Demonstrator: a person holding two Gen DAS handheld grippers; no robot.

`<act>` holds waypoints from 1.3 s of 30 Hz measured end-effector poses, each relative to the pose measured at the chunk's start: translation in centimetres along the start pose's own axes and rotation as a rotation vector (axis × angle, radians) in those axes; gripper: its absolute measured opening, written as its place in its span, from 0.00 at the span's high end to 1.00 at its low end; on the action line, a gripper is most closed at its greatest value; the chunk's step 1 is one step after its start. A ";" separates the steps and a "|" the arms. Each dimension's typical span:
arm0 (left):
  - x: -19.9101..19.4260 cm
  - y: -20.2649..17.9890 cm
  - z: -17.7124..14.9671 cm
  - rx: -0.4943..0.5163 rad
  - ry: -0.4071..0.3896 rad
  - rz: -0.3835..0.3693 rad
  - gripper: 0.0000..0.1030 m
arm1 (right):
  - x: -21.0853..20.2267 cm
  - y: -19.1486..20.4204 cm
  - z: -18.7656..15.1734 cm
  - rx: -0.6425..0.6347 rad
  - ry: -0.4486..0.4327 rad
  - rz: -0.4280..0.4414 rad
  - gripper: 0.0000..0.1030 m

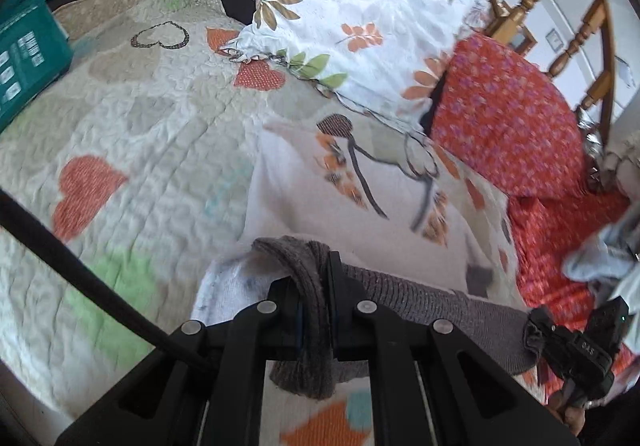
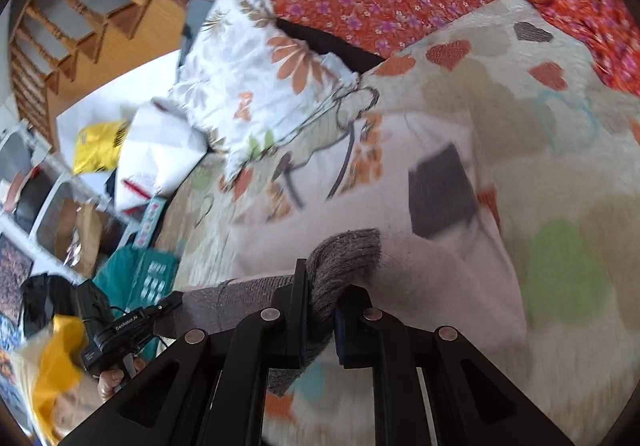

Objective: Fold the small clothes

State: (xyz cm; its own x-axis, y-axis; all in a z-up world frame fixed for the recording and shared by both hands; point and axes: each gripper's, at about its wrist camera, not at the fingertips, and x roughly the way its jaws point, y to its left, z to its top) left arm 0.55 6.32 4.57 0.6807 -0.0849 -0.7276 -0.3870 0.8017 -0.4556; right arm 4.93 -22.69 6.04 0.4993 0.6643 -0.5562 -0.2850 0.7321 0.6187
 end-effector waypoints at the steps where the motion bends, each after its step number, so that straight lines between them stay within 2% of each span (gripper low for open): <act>1: 1.4 -0.2 0.9 -0.009 0.009 0.009 0.92 | 1.0 -0.4 0.9 0.007 0.004 -0.010 0.89; 7: 9.0 0.1 3.5 -0.016 0.088 0.066 0.90 | 8.5 -4.3 5.2 0.046 0.070 -0.122 0.87; 10: 10.7 0.7 4.6 -0.059 0.103 0.052 0.87 | 10.8 -6.9 6.8 0.126 0.085 -0.073 0.85; 11: 10.7 1.1 5.1 -0.086 0.084 0.036 0.85 | 11.3 -7.7 7.3 0.162 0.082 -0.038 0.78; 12: 10.3 1.2 5.7 -0.105 0.060 0.021 0.75 | 11.6 -8.2 7.9 0.192 0.072 -0.011 0.70; 13: 10.0 1.3 6.1 -0.117 0.039 0.012 0.60 | 11.7 -8.7 8.7 0.220 0.049 0.014 0.64; 15: 8.7 1.6 6.9 -0.149 -0.031 -0.009 0.41 | 11.4 -8.6 9.8 0.216 -0.008 0.007 0.32; 16: 8.1 1.8 7.2 -0.160 -0.062 -0.007 0.36 | 11.0 -8.3 10.2 0.199 -0.036 -0.013 0.26; 17: 7.5 1.8 7.4 -0.163 -0.081 0.004 0.35 | 10.8 -7.9 10.5 0.182 -0.053 -0.030 0.23; 28: 6.4 1.6 5.5 -0.052 -0.024 0.092 0.35 | 9.7 -6.0 9.0 0.050 -0.027 -0.169 0.25; 29: 6.4 1.8 5.2 -0.052 -0.014 0.094 0.35 | 9.6 -6.2 8.8 0.048 -0.021 -0.176 0.29; 32: 6.7 1.9 4.3 -0.040 0.019 0.096 0.35 | 9.6 -7.0 8.4 0.053 -0.005 -0.190 0.60; 36: 8.5 1.2 3.3 0.036 0.081 0.141 0.35 | 10.1 -7.8 8.1 0.054 0.006 -0.183 0.62; 39: 10.2 1.9 3.2 0.033 0.124 0.236 0.35 | 11.9 -7.2 7.1 0.030 0.098 -0.098 0.60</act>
State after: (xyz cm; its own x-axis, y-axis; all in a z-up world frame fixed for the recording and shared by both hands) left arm 8.71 8.88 -2.08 0.4924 0.0364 -0.8696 -0.5041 0.8264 -0.2509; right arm 18.72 -21.10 -1.07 0.4411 0.6022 -0.6654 -0.2133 0.7906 0.5741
